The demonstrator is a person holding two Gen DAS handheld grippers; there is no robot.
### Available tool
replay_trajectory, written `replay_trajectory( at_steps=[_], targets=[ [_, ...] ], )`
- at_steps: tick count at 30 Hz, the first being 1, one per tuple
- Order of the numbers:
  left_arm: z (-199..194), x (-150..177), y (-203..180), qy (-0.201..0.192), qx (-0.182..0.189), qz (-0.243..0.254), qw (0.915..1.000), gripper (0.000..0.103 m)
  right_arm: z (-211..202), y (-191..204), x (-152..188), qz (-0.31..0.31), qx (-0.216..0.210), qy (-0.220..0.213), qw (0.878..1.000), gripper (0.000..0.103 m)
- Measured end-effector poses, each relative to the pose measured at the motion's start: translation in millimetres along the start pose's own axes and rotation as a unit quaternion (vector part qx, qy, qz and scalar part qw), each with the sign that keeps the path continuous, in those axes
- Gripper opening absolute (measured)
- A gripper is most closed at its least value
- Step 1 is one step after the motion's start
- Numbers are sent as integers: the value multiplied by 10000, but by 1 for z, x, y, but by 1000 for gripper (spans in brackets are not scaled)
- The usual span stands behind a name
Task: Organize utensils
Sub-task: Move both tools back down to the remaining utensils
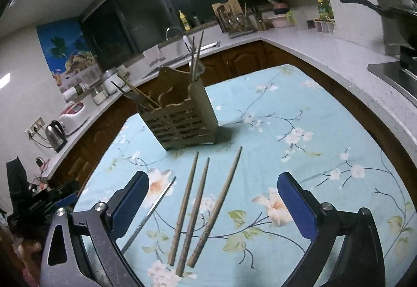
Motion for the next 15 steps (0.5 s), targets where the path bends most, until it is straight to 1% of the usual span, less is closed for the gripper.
replay_trajectory(
  at_steps=[5, 11, 12, 15],
  targets=[
    [14, 3, -11, 217, 70, 261, 9994, 94, 8, -2, -1, -16, 49, 67, 10000, 100],
    [38, 5, -30, 581, 107, 700, 9958, 94, 28, -7, -5, -5, 158, 321, 9994, 98],
    [41, 5, -33, 622, 101, 762, 9951, 94, 30, -7, -6, -4, 168, 333, 9993, 97],
    [53, 2, -39, 754, 107, 929, 9928, 94, 42, -9, -9, 6, 226, 438, 9988, 88]
  ],
)
Point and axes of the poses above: each gripper's, at about its wrist camera, not at the fingertips, and z roughly the way its jaws point, y to its left, x to its underside, the point moved 4 cm from there along z, roughly the way its jaws point, and after that the axes turned 11 degrees about z, right-handed, at the moved point
